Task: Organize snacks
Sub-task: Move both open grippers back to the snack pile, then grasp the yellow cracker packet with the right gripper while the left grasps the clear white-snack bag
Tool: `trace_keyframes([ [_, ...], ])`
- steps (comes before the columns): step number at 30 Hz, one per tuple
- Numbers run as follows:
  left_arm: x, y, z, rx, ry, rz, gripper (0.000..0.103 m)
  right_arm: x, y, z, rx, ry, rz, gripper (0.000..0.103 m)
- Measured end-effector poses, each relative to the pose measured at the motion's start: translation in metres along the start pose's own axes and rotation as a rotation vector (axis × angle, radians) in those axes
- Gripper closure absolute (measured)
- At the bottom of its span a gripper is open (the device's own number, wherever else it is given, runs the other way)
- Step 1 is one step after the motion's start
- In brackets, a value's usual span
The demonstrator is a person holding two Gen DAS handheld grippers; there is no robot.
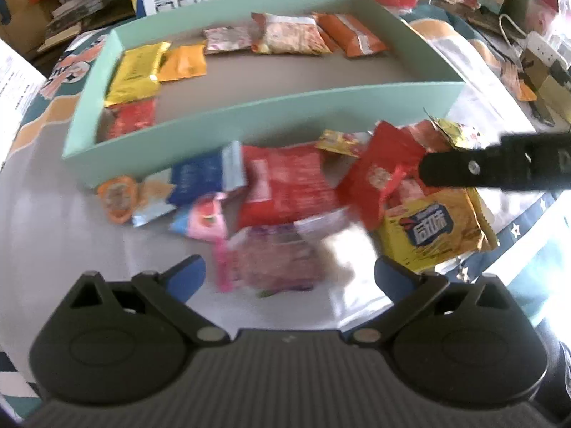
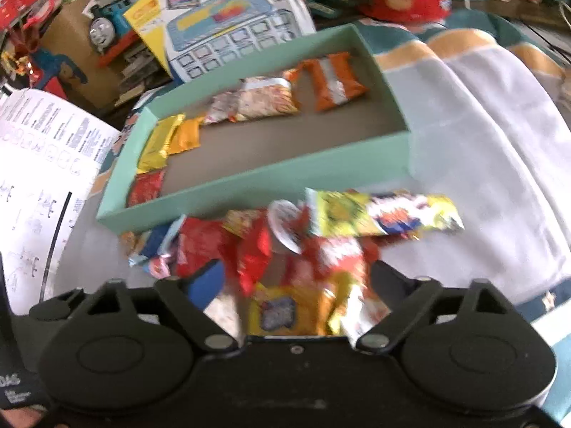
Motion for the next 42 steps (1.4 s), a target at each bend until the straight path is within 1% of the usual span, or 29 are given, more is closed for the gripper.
trace_keyframes([
  [1,-0.001,-0.003,-0.004,-0.003,0.004,0.005,0.000,0.003,0.002,-0.004,0.001,-0.007,-0.005,0.025],
  [4,-0.003,-0.011,-0.016,-0.016,-0.007,0.015,0.001,0.009,0.006,-0.013,-0.007,-0.020,-0.010,0.036],
  [5,-0.004,-0.013,-0.019,-0.034,-0.016,0.015,0.001,0.009,0.007,-0.014,-0.012,-0.018,-0.014,0.037],
  [7,-0.003,-0.017,-0.022,-0.061,-0.029,0.018,0.001,0.009,0.009,-0.012,-0.020,0.002,-0.015,0.037],
  [10,-0.003,-0.016,-0.018,-0.064,-0.023,0.022,0.001,0.005,0.003,-0.001,-0.059,0.035,-0.011,0.038],
  [13,0.001,-0.013,-0.005,-0.069,-0.007,0.024,0.001,0.000,-0.006,0.011,-0.079,0.081,0.000,0.038],
  [16,0.009,-0.012,0.009,-0.036,0.015,0.028,0.000,0.000,-0.020,0.018,-0.100,0.108,0.053,0.038],
  [19,0.014,-0.010,0.022,-0.041,0.039,0.018,0.000,0.010,-0.028,0.019,-0.112,0.100,0.112,0.038],
  [23,0.022,-0.010,0.038,-0.037,0.074,0.019,0.000,0.029,-0.026,0.019,-0.100,0.098,0.139,0.038],
  [29,0.030,-0.010,0.049,-0.033,0.125,0.024,0.000,0.051,-0.015,0.019,-0.072,0.124,0.139,0.038],
  [37,0.033,-0.007,0.039,-0.066,0.108,0.016,0.001,0.068,-0.017,0.033,-0.002,0.231,0.117,0.038],
  [38,0.033,-0.007,0.036,-0.070,0.103,0.015,0.002,0.068,-0.016,0.033,0.002,0.240,0.114,0.038],
  [39,0.032,-0.008,0.034,-0.073,0.101,0.013,0.007,0.069,-0.016,0.033,0.005,0.246,0.115,0.038],
  [40,0.031,-0.009,0.032,-0.074,0.099,0.014,0.016,0.068,-0.017,0.032,0.012,0.253,0.115,0.038],
  [41,0.030,-0.011,0.031,-0.070,0.098,0.019,0.021,0.068,-0.018,0.032,0.020,0.263,0.110,0.038],
  [42,0.029,-0.014,0.029,-0.060,0.097,0.025,0.032,0.069,-0.018,0.033,0.029,0.275,0.104,0.038],
])
Point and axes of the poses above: each gripper's, at about its wrist camera, not at the fingertips, and y roughly against the way its jaws point, z to its left, x to its underside, the point moved 5 cm from there along -y, roughly the way its jaws point, and after that the axes turned 9 degrees about z, right-handed, at the moved point
